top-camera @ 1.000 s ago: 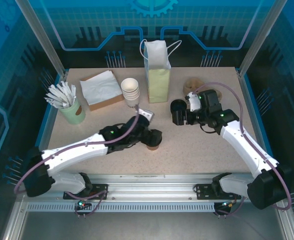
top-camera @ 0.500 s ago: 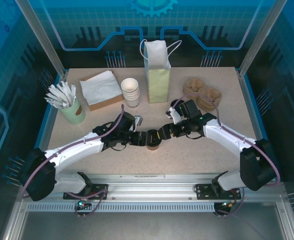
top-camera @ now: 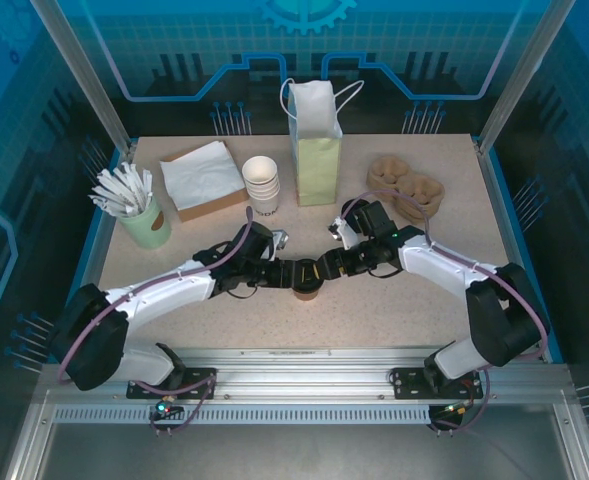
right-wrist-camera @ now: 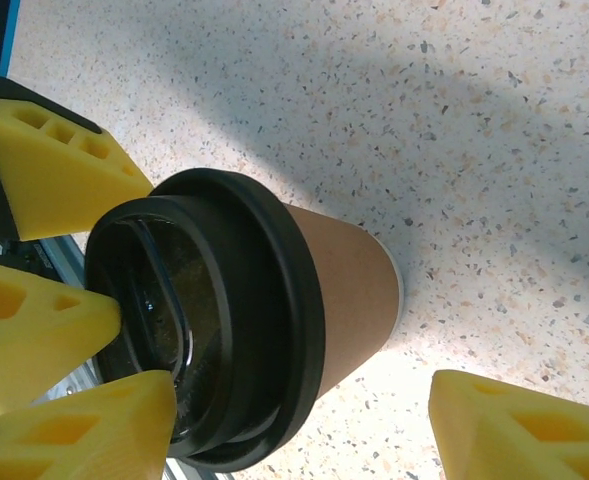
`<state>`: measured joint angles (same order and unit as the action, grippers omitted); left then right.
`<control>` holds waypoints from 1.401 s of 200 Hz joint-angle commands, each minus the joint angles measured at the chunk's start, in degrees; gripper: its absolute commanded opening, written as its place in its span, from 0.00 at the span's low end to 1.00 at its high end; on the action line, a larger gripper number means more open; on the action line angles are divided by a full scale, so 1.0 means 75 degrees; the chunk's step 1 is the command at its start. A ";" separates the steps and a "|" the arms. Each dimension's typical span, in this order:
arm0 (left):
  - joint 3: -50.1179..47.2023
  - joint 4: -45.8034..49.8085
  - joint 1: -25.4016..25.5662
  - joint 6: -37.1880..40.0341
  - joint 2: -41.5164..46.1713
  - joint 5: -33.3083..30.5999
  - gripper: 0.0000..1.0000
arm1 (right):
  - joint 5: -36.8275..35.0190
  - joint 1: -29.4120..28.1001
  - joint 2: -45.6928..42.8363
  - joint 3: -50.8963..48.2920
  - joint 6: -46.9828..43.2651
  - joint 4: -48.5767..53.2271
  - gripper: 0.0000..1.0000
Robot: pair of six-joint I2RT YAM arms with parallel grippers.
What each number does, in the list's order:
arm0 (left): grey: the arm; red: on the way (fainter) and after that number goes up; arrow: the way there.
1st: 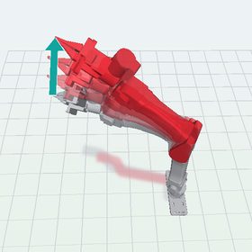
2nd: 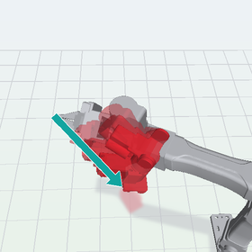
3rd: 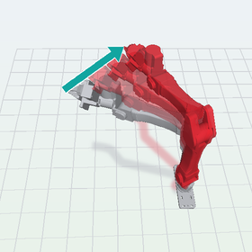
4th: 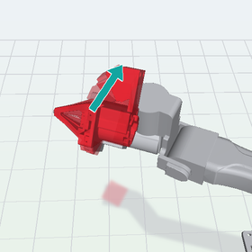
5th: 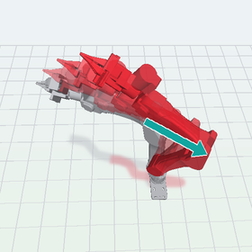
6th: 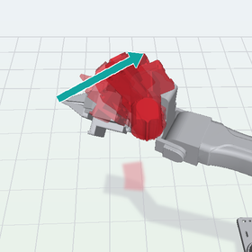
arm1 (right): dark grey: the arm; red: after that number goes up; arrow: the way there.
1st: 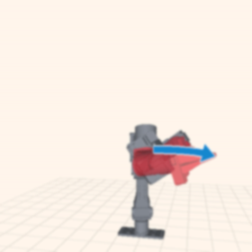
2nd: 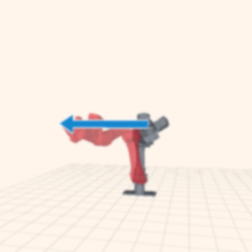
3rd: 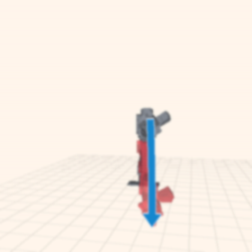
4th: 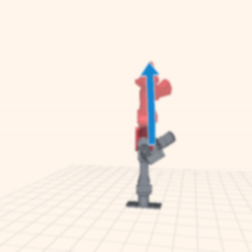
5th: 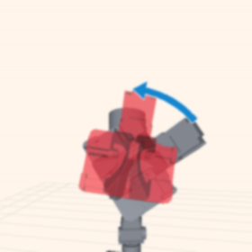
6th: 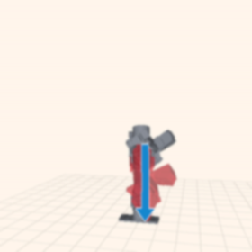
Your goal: Pack the takeout coffee
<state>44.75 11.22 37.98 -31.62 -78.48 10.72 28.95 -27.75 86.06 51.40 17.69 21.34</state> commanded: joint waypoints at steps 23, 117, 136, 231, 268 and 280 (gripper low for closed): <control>-0.0617 0.0127 -0.0060 0.0011 -0.0146 -0.0269 0.54 | -0.0264 -0.0074 0.0230 -0.0334 -0.0144 0.0077 0.61; -0.1706 -0.0342 -0.0060 -0.0431 -0.0274 -0.0315 0.49 | -0.0644 -0.0062 0.0368 -0.0796 -0.0097 -0.0072 0.54; -0.1401 -0.0371 -0.0055 -0.0449 -0.0204 -0.0236 0.50 | -0.0578 -0.0061 0.0217 -0.0497 -0.0100 0.0052 0.54; -0.0056 -0.0252 -0.0058 -0.0543 0.0103 -0.0137 0.69 | -0.0164 -0.0045 -0.0271 0.0808 0.0026 0.0615 0.69; 0.0227 -0.0153 -0.0056 -0.0397 0.0357 -0.0379 0.78 | -0.0496 0.0055 -0.0549 0.1127 -0.0167 0.0986 0.71; 0.0273 -0.0310 -0.0057 -0.0250 0.0468 -0.0460 0.81 | -0.1013 0.0027 -0.0693 0.1322 -0.0334 0.1259 0.71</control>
<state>44.56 8.16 37.91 -35.62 -77.47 9.32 26.35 -27.70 83.92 57.91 17.54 26.06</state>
